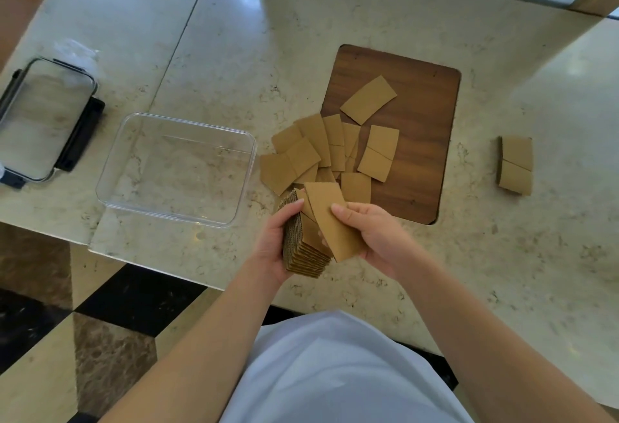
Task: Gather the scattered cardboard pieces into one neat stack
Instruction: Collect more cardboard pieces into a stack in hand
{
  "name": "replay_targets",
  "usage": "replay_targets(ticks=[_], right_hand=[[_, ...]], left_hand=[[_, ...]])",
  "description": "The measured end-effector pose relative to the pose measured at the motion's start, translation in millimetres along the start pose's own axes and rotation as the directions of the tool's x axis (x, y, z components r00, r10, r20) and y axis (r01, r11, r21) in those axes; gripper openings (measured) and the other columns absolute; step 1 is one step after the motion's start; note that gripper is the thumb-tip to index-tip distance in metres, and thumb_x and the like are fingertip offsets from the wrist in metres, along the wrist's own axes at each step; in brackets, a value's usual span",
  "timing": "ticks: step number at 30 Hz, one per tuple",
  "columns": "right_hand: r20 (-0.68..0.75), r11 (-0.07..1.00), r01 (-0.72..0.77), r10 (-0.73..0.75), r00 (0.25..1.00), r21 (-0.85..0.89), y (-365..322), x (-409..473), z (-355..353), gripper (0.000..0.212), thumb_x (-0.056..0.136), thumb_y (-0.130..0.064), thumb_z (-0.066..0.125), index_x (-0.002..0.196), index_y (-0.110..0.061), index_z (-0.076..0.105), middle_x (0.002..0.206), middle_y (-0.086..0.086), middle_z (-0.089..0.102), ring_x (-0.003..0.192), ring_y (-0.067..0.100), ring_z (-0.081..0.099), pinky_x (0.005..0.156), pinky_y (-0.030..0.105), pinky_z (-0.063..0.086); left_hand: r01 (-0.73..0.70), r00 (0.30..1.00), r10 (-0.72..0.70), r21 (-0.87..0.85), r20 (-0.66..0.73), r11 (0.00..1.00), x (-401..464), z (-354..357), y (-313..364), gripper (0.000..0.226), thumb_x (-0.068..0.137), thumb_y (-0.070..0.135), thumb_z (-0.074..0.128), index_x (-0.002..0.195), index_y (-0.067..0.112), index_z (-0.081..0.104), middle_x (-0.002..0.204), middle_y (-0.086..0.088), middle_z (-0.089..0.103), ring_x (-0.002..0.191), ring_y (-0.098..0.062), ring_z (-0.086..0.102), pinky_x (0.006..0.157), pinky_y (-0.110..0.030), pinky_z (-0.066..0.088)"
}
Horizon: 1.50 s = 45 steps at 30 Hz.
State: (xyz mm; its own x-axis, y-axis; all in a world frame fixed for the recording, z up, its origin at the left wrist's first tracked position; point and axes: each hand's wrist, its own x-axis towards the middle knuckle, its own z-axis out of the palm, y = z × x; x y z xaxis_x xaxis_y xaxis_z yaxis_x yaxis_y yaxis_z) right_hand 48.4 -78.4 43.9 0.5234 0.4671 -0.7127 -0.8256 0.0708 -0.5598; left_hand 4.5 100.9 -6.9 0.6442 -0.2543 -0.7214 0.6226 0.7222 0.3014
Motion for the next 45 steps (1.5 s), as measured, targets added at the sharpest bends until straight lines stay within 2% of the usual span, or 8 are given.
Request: replay_targets(ticks=[8, 14, 19, 22, 27, 34, 41, 45], right_hand=[[-0.203, 0.915, 0.196, -0.279, 0.938, -0.352, 1.8, -0.1, 3.4, 0.028, 0.09, -0.047, 0.073, 0.086, -0.02, 0.083, 0.084, 0.004, 0.076, 0.071, 0.012, 0.067, 0.067, 0.028, 0.052], [0.054, 0.257, 0.444, -0.815, 0.576, -0.858, 3.5, -6.1, -0.9, 0.034, 0.095, -0.025, 0.071, 0.064, -0.011, 0.068, 0.054, -0.001, 0.057, 0.051, 0.019, 0.05, 0.051, 0.031, 0.042], [-0.024, 0.026, -0.011, -0.534, 0.845, -1.0, 1.9, -3.4, 11.5, 0.042, 0.102, -0.037, 0.047, 0.062, -0.023, 0.046, 0.053, -0.007, 0.051, 0.046, 0.012, 0.049, 0.048, 0.028, 0.041], [0.011, 0.122, 0.05, -0.301, 0.954, -0.991, 3.9, 2.0, 23.0, 0.039, 0.107, -0.039, 0.033, 0.076, -0.024, 0.051, 0.07, -0.001, 0.06, 0.062, 0.019, 0.06, 0.054, 0.033, 0.043], [-0.117, 0.689, -0.001, -0.122, 0.986, -0.725, 7.0, 14.0, 3.6, 0.032, 0.106, -0.037, 0.039, 0.095, -0.019, 0.063, 0.081, -0.001, 0.069, 0.066, 0.013, 0.062, 0.059, 0.028, 0.047], [-0.312, 0.137, -0.281, -0.475, 0.823, -0.95, 44.2, 28.2, -23.6, 0.059, 0.08, -0.059, 0.077, 0.111, -0.015, 0.05, 0.11, 0.003, 0.048, 0.104, 0.023, 0.05, 0.084, 0.034, 0.048], [-0.408, 0.703, -0.217, -0.113, 0.906, -0.677, 30.9, 25.5, -29.7, 0.031, 0.085, -0.03, 0.082, 0.099, -0.01, 0.062, 0.092, 0.003, 0.067, 0.085, 0.02, 0.064, 0.076, 0.037, 0.056], [-0.377, 0.808, -0.181, -0.054, 0.924, -0.56, 21.8, 7.6, -34.9, 0.019, 0.102, -0.025, 0.06, 0.096, -0.009, 0.069, 0.079, -0.001, 0.062, 0.066, 0.015, 0.056, 0.061, 0.028, 0.044]], left_hand=[[-0.019, 0.999, 0.019, -0.005, -0.026, 1.0, -4.3, 0.5, -0.9, 0.04, 0.083, 0.031, 0.076, 0.114, 0.007, 0.078, 0.103, -0.02, 0.076, 0.084, -0.033, 0.075, 0.07, -0.043, 0.062], [0.02, 0.998, -0.008, -0.189, 0.066, 0.982, -7.4, -0.4, -3.0, 0.047, 0.085, 0.02, 0.078, 0.13, 0.021, 0.065, 0.11, -0.022, 0.067, 0.091, -0.036, 0.068, 0.081, -0.047, 0.06], [-0.09, 0.996, 0.09, -0.024, -0.009, 0.996, -2.7, 4.6, -8.0, 0.059, 0.081, 0.018, 0.079, 0.137, 0.024, 0.063, 0.106, -0.021, 0.071, 0.09, -0.034, 0.073, 0.078, -0.05, 0.063], [-0.095, 0.995, 0.1, 0.146, -0.027, 0.985, -2.5, 9.9, -10.9, 0.053, 0.081, 0.027, 0.083, 0.132, 0.025, 0.068, 0.109, -0.017, 0.073, 0.094, -0.032, 0.073, 0.076, -0.046, 0.062], [-0.052, 0.999, 0.052, 0.096, 0.008, 0.994, -5.7, -3.0, -11.1, 0.06, 0.081, 0.022, 0.082, 0.137, 0.031, 0.063, 0.105, -0.024, 0.071, 0.088, -0.037, 0.07, 0.076, -0.047, 0.061], [-0.061, 0.998, 0.064, -0.144, 0.016, 0.988, -8.0, -19.7, -15.5, 0.048, 0.076, 0.005, 0.078, 0.12, 0.02, 0.065, 0.106, -0.025, 0.068, 0.093, -0.044, 0.07, 0.088, -0.061, 0.057], [-0.053, 0.998, 0.048, -0.095, -0.044, 0.994, -7.7, -20.8, -15.2, 0.051, 0.077, 0.009, 0.08, 0.125, 0.02, 0.064, 0.108, -0.026, 0.067, 0.097, -0.044, 0.069, 0.088, -0.061, 0.058], [-0.049, 0.998, 0.046, -0.07, -0.046, 0.996, -7.9, -19.5, -14.3, 0.051, 0.073, 0.01, 0.084, 0.121, 0.02, 0.069, 0.108, -0.026, 0.07, 0.098, -0.045, 0.071, 0.084, -0.058, 0.06]])
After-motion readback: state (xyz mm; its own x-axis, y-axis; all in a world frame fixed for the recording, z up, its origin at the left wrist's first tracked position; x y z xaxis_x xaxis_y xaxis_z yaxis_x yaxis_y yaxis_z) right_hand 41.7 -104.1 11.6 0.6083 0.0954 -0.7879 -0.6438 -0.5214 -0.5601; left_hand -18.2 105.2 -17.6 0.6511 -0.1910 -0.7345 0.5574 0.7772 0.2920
